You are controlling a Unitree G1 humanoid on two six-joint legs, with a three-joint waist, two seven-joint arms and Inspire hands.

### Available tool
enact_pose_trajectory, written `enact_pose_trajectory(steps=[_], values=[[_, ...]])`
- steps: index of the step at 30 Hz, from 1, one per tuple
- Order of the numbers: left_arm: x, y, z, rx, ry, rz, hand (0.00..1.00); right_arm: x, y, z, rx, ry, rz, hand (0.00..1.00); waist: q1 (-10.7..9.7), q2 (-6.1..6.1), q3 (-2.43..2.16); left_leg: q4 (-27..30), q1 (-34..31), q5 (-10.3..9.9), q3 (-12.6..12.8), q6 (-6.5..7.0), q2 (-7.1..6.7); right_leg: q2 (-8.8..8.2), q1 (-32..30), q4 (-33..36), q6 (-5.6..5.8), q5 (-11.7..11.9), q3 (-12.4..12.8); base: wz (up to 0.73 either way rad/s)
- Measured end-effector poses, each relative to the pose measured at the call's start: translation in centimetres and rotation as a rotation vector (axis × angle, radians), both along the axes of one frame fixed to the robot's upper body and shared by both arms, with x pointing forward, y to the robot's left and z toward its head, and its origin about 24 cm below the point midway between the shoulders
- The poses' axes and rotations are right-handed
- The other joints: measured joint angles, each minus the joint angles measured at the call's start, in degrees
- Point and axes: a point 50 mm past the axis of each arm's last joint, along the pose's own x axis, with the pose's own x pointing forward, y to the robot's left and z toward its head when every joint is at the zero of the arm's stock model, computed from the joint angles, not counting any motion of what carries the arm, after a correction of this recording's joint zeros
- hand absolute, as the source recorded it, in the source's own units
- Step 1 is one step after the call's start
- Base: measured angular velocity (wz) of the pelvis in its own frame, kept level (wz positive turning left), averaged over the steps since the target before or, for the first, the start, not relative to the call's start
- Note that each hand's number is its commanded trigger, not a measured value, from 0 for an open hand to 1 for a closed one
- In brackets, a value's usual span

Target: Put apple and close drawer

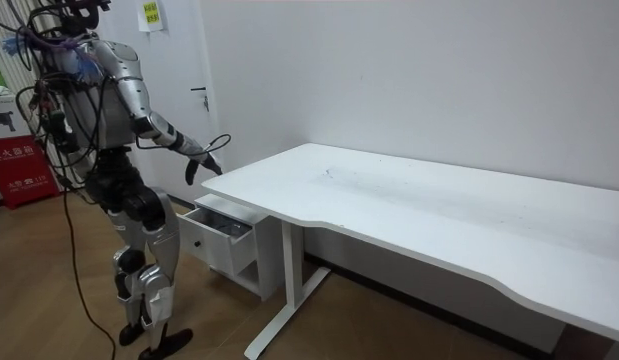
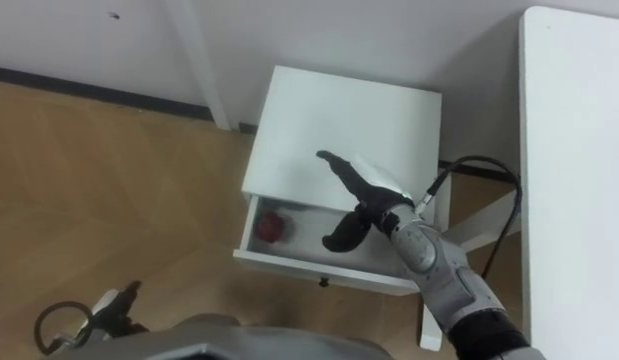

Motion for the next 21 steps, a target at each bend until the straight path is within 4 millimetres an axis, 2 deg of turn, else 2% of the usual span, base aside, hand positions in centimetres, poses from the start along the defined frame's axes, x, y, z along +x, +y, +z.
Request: enact_pose_trajectory(steps=[8, 11, 14, 15, 16, 17, 18, 19, 20, 21], values=[[-0.4, 0.0, -0.1, -0.004, 0.006, 0.010, 0.00, -0.8, -0.2, -0.9, -0.003, 0.039, -0.023, 0.00, -1.2, -0.03, -0.01, 0.0, 0.3, 0.0, 0.1, 0.00, -0.02, -0.05, 0.2, 0.0, 0.02, 0.0, 0.1, 0.00], [-0.5, -0.1, -0.1, -0.007, 0.008, 0.012, 0.00, -1.1, -0.7, -1.4, -0.009, 0.052, -0.057, 0.00, -1.3, 0.07, 0.08, -0.1, 1.1, 0.0, 0.1, 0.01, -0.05, -0.09, 1.0, 0.0, 0.03, 0.0, 0.2, 0.00], [-0.6, -0.2, -0.1, -0.003, 0.001, 0.014, 0.00, -1.1, -2.0, -1.5, 0.001, 0.037, -0.151, 0.00, -2.2, 0.21, 0.20, 0.9, 0.9, -0.3, 0.1, 0.34, -0.32, -0.37, 0.6, 1.3, 0.28, -0.1, -0.2, 0.03], [-0.5, -0.3, -0.2, -0.006, 0.000, 0.016, 0.00, -1.2, -2.9, -1.8, 0.004, 0.028, -0.223, 0.00, -2.5, 0.62, 0.31, 1.8, 0.5, -0.6, 0.5, 0.91, -0.64, -0.89, -0.6, 4.3, 1.21, -0.7, -0.1, 0.03], [-0.8, -0.6, -0.3, -0.014, 0.006, 0.019, 0.00, -1.5, -4.3, -2.1, 0.005, 0.033, -0.313, 0.00, -3.1, 1.28, 0.11, 2.0, 0.4, -0.9, 1.6, 1.46, -0.77, -2.00, -3.4, 10.6, 2.82, -1.7, -0.2, 0.06], [-0.8, -0.7, -0.3, -0.017, 0.007, 0.019, 0.00, -1.9, -5.1, -2.3, 0.003, 0.034, -0.363, 0.00, -3.4, 1.66, 0.08, 1.9, 0.5, -1.1, 2.0, 1.71, -0.98, -2.82, -5.7, 15.8, 3.49, -2.1, -0.1, 0.22], [-0.8, -0.5, -0.2, -0.013, 0.004, 0.022, 0.00, -2.7, -6.5, -2.7, -0.002, 0.036, -0.460, 0.00, -4.5, 1.52, 0.20, 2.2, 0.5, -0.9, 2.1, 2.37, -2.19, -5.42, -11.8, 28.3, 4.76, -1.2, 0.2, 0.32], [-0.8, -0.3, -0.2, -0.009, 0.005, 0.030, 0.00, -3.7, -8.0, -3.3, -0.005, 0.052, -0.565, 0.00, -5.5, 1.73, 0.10, 3.9, 0.3, -1.4, 2.5, 3.53, -2.96, -7.67, -18.4, 40.5, 5.28, 4.2, 2.4, 0.30], [-0.9, -0.3, -0.3, -0.008, 0.009, 0.031, 0.00, -4.3, -8.8, -3.5, -0.010, 0.056, -0.616, 0.00, -5.9, 2.31, 0.18, 5.4, 0.0, -1.8, 2.8, 4.29, -2.80, -8.06, -22.3, 45.8, 5.13, 9.6, 3.9, 0.00], [-1.2, -0.1, -0.3, -0.007, 0.021, 0.041, 0.00, -5.1, -10.1, -3.9, -0.022, 0.064, -0.704, 0.00, -6.1, 4.31, 0.15, 8.0, -0.8, -2.9, 3.5, 5.96, -1.26, -7.18, -30.0, 55.8, 5.37, 21.3, 8.0, -0.33]])
